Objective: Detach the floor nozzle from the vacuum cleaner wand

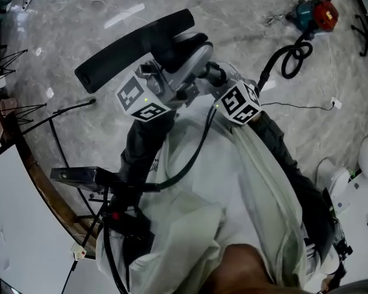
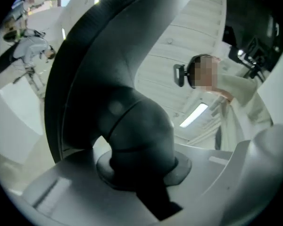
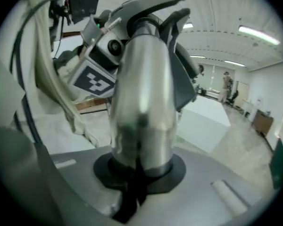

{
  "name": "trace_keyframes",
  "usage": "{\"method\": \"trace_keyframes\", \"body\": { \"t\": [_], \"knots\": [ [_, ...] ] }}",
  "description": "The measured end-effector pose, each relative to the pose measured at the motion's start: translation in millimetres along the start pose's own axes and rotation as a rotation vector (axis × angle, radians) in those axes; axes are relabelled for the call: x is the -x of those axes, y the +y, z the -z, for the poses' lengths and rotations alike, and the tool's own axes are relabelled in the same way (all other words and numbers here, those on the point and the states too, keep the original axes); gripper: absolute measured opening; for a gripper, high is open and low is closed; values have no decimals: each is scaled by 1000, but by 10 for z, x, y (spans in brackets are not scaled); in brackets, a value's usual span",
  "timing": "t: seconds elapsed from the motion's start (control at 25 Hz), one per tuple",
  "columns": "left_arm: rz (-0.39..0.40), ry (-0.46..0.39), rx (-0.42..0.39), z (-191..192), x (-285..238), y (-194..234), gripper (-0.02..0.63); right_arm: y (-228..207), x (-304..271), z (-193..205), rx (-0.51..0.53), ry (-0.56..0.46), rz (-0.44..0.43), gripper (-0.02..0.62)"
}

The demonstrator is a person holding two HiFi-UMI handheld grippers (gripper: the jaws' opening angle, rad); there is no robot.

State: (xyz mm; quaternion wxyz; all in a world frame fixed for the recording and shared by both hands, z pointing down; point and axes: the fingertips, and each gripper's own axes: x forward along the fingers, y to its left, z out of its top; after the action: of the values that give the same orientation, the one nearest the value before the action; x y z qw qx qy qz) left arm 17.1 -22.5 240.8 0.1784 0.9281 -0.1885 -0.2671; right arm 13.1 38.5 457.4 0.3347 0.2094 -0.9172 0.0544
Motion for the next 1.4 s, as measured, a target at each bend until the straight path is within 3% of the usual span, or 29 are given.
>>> {"method": "trace_keyframes", "body": {
  "t": [0.12,0.2,0.24,0.32,0.48,0.56,0.68,0.8,0.88,0.92,1.0,1.12,1.2,1.28,1.32,1.4],
  "knots": [
    [292,20,-33,99,79,-430,75,273,174,-10,79,-50,-287,41],
    [379,19,-31,85,15,-606,75,368,257,-20,83,-68,-379,41],
    [369,8,-28,51,-46,-608,75,355,253,-28,60,-76,-367,41],
    [237,-6,-22,32,-113,-398,72,214,169,-22,-6,-79,-232,41],
    [-145,30,4,96,-80,158,72,-115,7,60,-85,-9,144,41],
    [-179,27,19,93,-43,208,74,-146,7,85,-76,23,196,41],
    [12,15,0,64,-26,-66,74,-19,27,67,-20,-7,89,41],
    [276,1,-13,55,9,-480,77,262,120,61,59,-55,-181,43],
    [373,4,-4,67,18,-632,77,418,188,32,83,-77,-317,43],
    [386,9,-1,77,16,-650,77,444,196,18,72,-81,-335,43],
    [342,13,1,86,6,-564,75,367,144,8,16,-80,-244,43],
    [151,11,8,87,-2,-249,72,120,38,56,-76,-44,65,43],
    [26,11,16,90,4,-75,74,-11,33,109,-96,6,218,43],
    [-16,0,24,75,14,-6,74,-56,30,113,-83,24,247,43],
    [10,-3,26,66,20,-34,74,-36,20,93,-67,13,218,43],
    [145,1,21,51,30,-208,75,72,15,54,-26,-21,95,42]
  ]
}}
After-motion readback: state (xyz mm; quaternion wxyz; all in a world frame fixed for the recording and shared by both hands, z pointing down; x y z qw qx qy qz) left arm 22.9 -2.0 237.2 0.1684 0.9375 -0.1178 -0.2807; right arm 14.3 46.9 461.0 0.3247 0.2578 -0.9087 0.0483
